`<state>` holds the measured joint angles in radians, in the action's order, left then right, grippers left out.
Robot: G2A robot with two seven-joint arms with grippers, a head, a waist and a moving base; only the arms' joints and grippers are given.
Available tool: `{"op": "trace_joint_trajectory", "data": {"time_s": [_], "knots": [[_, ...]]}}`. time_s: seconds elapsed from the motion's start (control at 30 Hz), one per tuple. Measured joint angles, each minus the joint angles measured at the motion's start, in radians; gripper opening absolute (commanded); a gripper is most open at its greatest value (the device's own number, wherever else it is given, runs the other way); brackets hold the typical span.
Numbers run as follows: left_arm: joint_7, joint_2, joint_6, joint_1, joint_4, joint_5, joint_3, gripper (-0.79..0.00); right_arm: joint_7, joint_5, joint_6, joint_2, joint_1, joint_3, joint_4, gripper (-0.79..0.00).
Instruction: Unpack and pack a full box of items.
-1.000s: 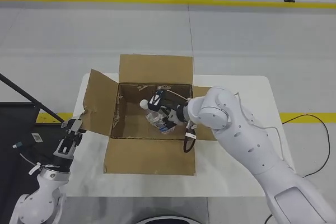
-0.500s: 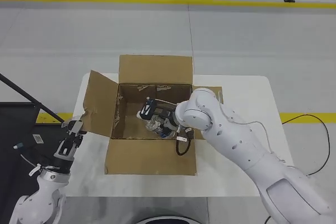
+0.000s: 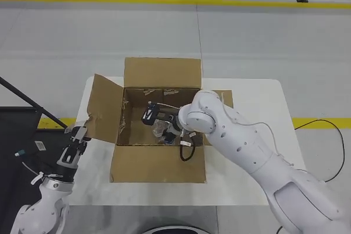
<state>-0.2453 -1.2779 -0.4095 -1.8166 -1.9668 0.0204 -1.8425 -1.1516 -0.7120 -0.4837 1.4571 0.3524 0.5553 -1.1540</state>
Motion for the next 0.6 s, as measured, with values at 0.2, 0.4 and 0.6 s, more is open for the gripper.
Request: {"op": "trace_joint_trajectory", "data": {"time_s": [0.2,0.4,0.6], "knots": [[0.003,0.000,0.003,0.000,-0.002,-0.005,0.002,-0.785,0.016,0.002,-0.016,-0.007,0.009,0.024,-0.022,0.000],[0.005,0.000,0.001,0.001,-0.003,-0.009,0.003,-0.785,0.033,-0.016,-0.007,-0.024,0.025,0.067,-0.081,0.000],[0.008,0.000,-0.002,0.001,-0.003,-0.010,0.004,-0.785,0.009,-0.042,-0.012,-0.051,0.063,0.121,-0.164,-0.339]]}}
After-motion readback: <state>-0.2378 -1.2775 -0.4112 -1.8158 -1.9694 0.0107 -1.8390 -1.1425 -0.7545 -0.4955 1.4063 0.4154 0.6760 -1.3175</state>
